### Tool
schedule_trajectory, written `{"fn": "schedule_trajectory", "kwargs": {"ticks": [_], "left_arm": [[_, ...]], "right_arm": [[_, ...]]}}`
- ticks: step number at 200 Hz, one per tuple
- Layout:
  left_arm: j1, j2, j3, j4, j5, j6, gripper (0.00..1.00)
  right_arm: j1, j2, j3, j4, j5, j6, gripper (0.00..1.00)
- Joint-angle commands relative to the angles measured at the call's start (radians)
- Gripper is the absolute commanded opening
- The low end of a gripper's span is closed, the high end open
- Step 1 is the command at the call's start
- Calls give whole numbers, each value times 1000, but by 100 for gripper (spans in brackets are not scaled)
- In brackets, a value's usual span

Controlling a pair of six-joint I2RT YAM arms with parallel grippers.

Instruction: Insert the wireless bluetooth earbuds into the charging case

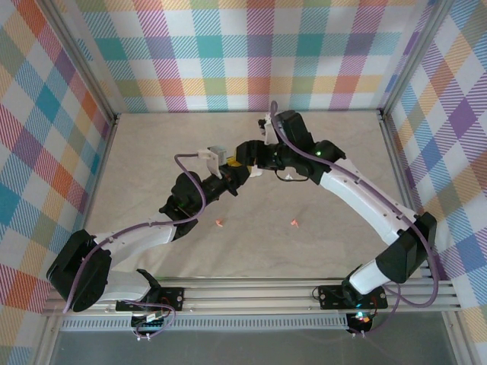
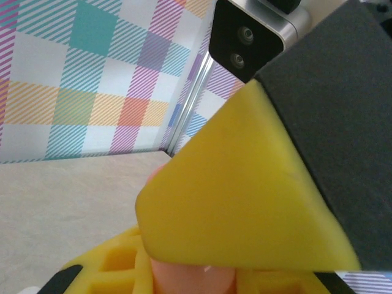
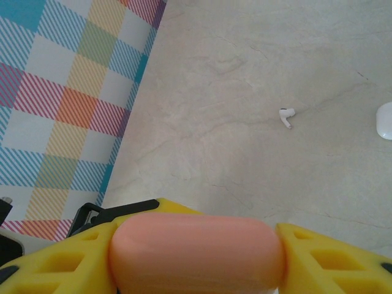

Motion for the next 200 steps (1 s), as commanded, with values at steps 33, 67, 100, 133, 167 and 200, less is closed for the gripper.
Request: {"fn": "schedule_trajectory", "kwargs": {"ticks": [33, 67, 100, 133, 167, 200], "left_arm": [[94, -49, 29, 6, 56, -175, 7], [192, -77, 52, 18, 217, -285, 6], [227, -114, 81, 9, 315, -338, 5], [231, -138, 97, 18, 355, -392, 5], [231, -121, 109, 112, 381, -504, 4], [231, -88, 128, 165, 398, -573, 4]], "right_arm": [[-89, -173, -106, 170, -102, 6, 57], [-187, -239, -220, 346, -292, 80, 57], [-199, -247, -240, 437, -396, 94, 68], [-199, -235, -262, 575, -481, 135, 67], [-198, -206, -309, 745, -546, 225, 62], [-189, -186, -311, 830, -593, 268, 60]]}}
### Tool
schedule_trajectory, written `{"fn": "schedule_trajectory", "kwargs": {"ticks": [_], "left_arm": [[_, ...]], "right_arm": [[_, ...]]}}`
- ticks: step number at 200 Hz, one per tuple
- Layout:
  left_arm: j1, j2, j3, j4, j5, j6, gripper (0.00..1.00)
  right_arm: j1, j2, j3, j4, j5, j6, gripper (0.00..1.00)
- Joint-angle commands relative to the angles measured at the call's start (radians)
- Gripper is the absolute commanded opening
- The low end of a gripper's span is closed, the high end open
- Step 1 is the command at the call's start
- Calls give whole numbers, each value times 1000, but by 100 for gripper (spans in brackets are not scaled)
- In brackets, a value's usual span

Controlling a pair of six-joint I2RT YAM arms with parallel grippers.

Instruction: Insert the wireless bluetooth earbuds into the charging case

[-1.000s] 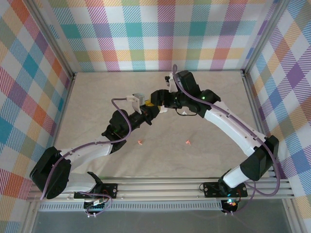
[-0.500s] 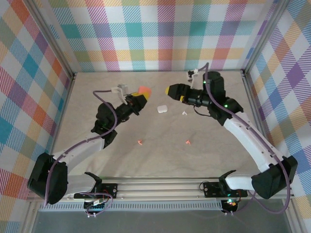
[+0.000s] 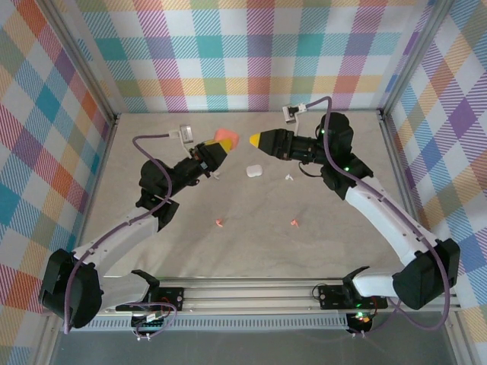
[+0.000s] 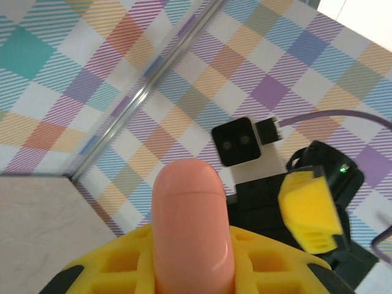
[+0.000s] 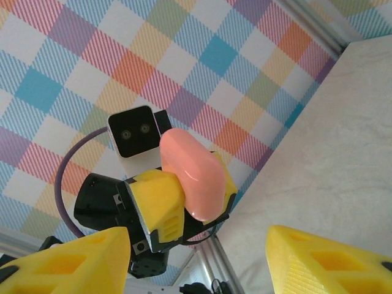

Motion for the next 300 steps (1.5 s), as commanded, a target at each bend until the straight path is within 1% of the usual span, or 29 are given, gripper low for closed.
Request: {"fn": "schedule_trajectory", "kwargs": {"ticks": [1, 62, 86, 128, 193, 206, 228, 241, 258, 288, 300], "left_arm": [[5, 17, 42, 102, 37, -82, 4], [0, 44, 57, 120, 43, -109, 3], [-8, 59, 61, 136, 52, -124, 3], [-20, 70, 59, 164, 59, -145, 2], [-24, 75, 74, 163, 86, -162, 2], [-26, 78, 73, 164, 89, -164, 2], [-25, 78, 73, 161, 95, -165, 2], [-26, 77, 76, 154, 104, -163, 4], [-26, 73, 82, 129, 128, -152, 8], [-24, 35, 85, 36, 148, -101, 21], [-22, 18, 89, -7, 154, -76, 29]], "right_arm": [[13, 12, 4, 143, -72, 49, 59], [45, 52, 28, 126, -67, 41, 58], [54, 83, 53, 110, -73, 43, 54], [54, 105, 51, 147, -65, 71, 45], [54, 127, 52, 233, -77, 108, 42], [54, 130, 56, 236, -78, 106, 38], [54, 139, 51, 246, -88, 105, 28], [55, 144, 43, 262, -93, 106, 23], [54, 142, 29, 285, -99, 97, 20], [47, 120, 21, 229, -109, 23, 19], [41, 114, 27, 182, -113, -15, 18]]}}
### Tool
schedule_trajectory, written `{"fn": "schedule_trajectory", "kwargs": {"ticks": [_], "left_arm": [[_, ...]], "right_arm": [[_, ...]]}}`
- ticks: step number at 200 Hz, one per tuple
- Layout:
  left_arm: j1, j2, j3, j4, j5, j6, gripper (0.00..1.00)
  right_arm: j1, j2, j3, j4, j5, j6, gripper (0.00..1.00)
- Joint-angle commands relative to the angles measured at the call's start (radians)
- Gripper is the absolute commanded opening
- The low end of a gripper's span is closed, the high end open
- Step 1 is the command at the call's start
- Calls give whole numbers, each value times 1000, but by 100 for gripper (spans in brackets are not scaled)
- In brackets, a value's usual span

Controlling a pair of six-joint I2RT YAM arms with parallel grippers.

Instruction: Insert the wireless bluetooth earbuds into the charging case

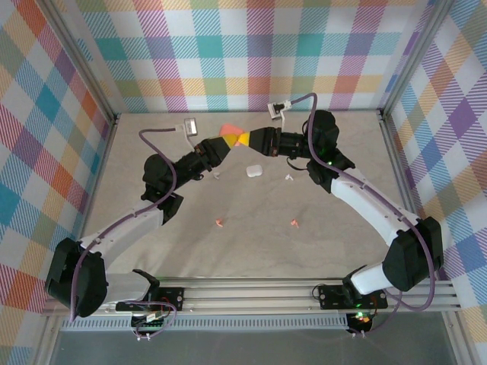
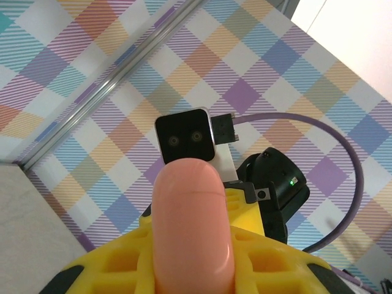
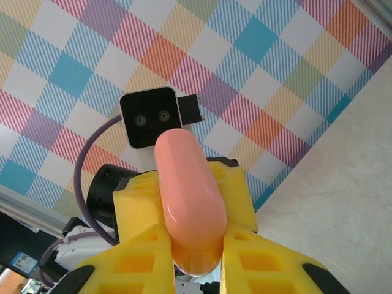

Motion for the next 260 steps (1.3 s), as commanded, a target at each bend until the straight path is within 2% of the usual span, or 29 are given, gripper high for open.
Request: {"fn": "schedule_trajectory", "kwargs": {"ticks": [1, 22, 42, 66, 95, 116, 137, 171, 231, 260], "left_arm": [[-8, -52, 32, -70, 91, 61, 30], [4, -79, 43, -135, 102, 99, 46], [24, -111, 51, -208, 114, 135, 55], [65, -161, 79, -373, 161, 220, 60], [103, -199, 151, -636, 272, 372, 64], [114, -191, 197, -764, 350, 451, 65], [115, -166, 218, -793, 416, 470, 65], [112, -140, 209, -711, 449, 420, 62], [103, -103, 193, -630, 451, 372, 46], [94, -90, 198, -624, 449, 375, 32]], "right_arm": [[-1, -17, 7, -36, -22, -94, 18], [-19, -24, 19, -88, -42, -136, 16], [-35, -31, 31, -122, -72, -183, 15], [-53, -49, 75, -282, -104, -341, 14], [-61, -65, 144, -499, -141, -572, 14], [-61, -66, 168, -580, -178, -673, 14], [-60, -64, 171, -600, -211, -716, 15], [-61, -63, 163, -595, -219, -732, 15], [-56, -57, 146, -573, -238, -730, 15], [-56, -56, 147, -574, -240, -734, 15]]}}
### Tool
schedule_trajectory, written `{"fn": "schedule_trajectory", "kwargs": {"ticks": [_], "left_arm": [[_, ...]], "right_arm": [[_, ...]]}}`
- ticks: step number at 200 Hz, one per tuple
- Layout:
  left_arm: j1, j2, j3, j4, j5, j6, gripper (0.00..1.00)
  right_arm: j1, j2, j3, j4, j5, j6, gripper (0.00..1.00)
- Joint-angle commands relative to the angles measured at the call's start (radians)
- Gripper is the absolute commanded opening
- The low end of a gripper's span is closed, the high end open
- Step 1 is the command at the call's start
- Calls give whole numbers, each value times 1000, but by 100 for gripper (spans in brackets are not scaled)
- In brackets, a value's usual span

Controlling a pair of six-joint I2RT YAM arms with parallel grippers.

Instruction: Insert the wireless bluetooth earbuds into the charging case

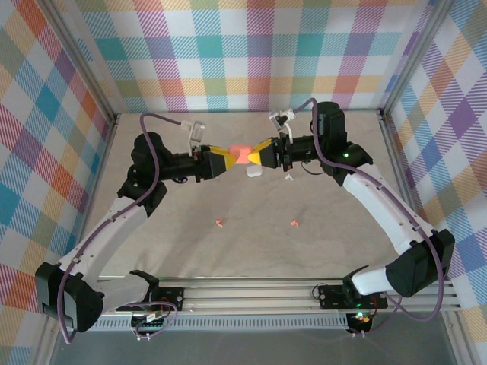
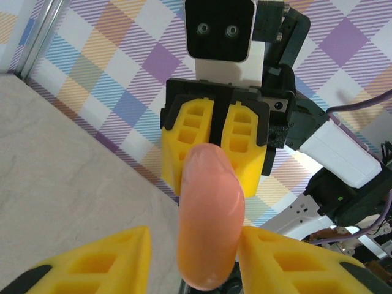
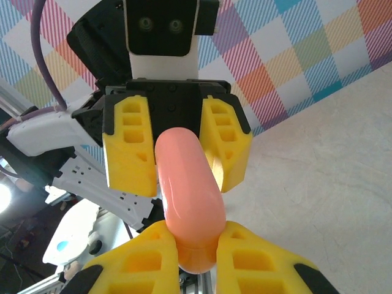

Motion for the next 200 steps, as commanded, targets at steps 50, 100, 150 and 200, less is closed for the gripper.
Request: {"fn": "schedule_trajectory", "kwargs": {"ticks": [50, 100, 150, 200], "left_arm": [[-27, 24, 23, 52, 23, -9, 25], [-49, 38, 30, 52, 16, -4, 32], [-61, 43, 31, 46, 3, 5, 26], [-61, 27, 33, 20, -25, 19, 40]], "right_arm": [[7, 3, -2, 9, -39, -28, 14], [10, 0, -7, 17, -16, -25, 13], [10, -3, -13, 13, -15, -29, 13], [10, -19, -24, -3, -6, -44, 12]]}}
